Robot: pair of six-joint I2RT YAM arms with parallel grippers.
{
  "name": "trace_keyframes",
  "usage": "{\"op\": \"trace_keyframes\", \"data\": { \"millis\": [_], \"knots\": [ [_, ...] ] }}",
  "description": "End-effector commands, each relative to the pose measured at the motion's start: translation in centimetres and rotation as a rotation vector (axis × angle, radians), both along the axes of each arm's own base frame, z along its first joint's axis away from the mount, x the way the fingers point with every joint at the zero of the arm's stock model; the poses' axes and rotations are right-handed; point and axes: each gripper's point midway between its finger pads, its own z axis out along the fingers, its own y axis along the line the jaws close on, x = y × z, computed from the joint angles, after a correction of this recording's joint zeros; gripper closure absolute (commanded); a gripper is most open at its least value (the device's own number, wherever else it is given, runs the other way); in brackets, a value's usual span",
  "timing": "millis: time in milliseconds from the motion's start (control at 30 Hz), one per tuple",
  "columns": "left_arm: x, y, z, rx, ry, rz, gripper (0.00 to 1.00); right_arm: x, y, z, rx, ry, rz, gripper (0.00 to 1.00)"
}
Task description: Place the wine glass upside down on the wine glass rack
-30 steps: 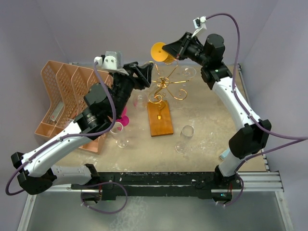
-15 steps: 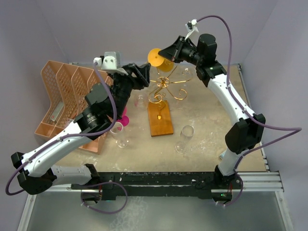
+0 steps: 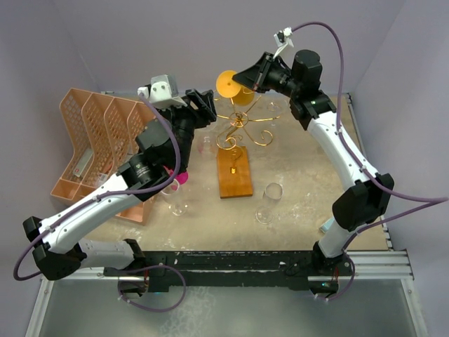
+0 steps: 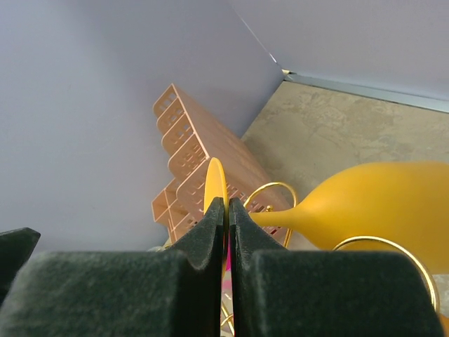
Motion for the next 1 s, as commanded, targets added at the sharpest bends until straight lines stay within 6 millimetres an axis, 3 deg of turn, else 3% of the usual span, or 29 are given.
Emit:
{"op": "trace_keyframes", "data": {
  "millis": [0, 967],
  "knots": [
    [0.0, 1.0, 1.5, -0.071, -0.021, 0.040, 0.41, -1.4, -0.1, 2.3, 0.018, -0.052, 0.019, 0.97],
    [0.5, 1.8, 0.6, -0.053, 0.002, 0.100, 0.41, -1.6, -1.1, 1.0, -0.018, -0.026, -0.032, 0.93]
  ]
}}
